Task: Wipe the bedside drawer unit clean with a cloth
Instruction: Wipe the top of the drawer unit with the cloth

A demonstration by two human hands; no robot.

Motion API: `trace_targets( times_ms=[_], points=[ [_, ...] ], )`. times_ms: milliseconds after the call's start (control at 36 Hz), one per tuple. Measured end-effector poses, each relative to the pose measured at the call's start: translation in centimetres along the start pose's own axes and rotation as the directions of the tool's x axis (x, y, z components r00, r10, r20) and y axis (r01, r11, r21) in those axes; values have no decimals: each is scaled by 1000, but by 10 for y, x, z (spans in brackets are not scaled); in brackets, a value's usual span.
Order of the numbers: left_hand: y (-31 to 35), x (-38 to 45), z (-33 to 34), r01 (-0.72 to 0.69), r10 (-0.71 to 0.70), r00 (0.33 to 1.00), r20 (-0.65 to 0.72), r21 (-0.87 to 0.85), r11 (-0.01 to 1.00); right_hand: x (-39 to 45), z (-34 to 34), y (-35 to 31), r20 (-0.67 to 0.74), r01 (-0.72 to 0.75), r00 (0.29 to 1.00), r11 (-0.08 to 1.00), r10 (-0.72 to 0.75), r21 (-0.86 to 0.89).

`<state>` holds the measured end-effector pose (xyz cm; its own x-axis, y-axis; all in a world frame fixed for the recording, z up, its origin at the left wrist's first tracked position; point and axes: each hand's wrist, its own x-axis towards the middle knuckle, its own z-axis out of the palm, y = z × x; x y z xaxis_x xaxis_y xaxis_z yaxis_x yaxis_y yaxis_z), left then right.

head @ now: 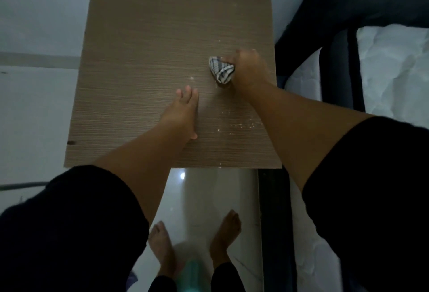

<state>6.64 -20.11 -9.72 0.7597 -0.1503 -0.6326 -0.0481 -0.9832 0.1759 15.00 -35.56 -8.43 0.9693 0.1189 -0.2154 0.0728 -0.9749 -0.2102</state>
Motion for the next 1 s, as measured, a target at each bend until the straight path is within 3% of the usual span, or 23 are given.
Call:
trace_targets(
  times_ms=[56, 139, 250, 528, 778, 861, 944, 1000],
  points=[
    [2, 1, 0, 0, 0, 1000, 5, -8, 1000, 11, 3, 1, 15, -102, 995, 995, 102, 7],
    [3, 4, -2, 3, -2, 1000, 15, -16, 1000, 21, 5, -1, 39, -130, 991, 991, 129, 24],
    [-3, 5, -3, 11, -11, 999, 33, -10, 1000, 15, 4, -6, 150, -63, 987, 998, 64, -11],
    [-3, 5, -4, 7, -8, 1000, 28, 23, 1000, -92, 23, -4, 270, 212, 943, 976, -194, -41],
    [5, -6, 2, 29, -28, 1000, -14, 48, 998, -168, 38, -11, 346, 195, 916, 979, -203, 59],
    [11, -11, 2, 27, -26, 999, -22, 43, 999, -185, 40, -10, 295, 184, 930, 973, -217, 136],
    [17, -15, 1, 18, -17, 1000, -19, 39, 999, -196, 36, -8, 382, 266, 883, 961, -273, 70],
    [22, -17, 0, 4, -3, 1000, -16, 33, 999, -195, 33, -3, 361, 278, 884, 954, -298, 109]
  ],
)
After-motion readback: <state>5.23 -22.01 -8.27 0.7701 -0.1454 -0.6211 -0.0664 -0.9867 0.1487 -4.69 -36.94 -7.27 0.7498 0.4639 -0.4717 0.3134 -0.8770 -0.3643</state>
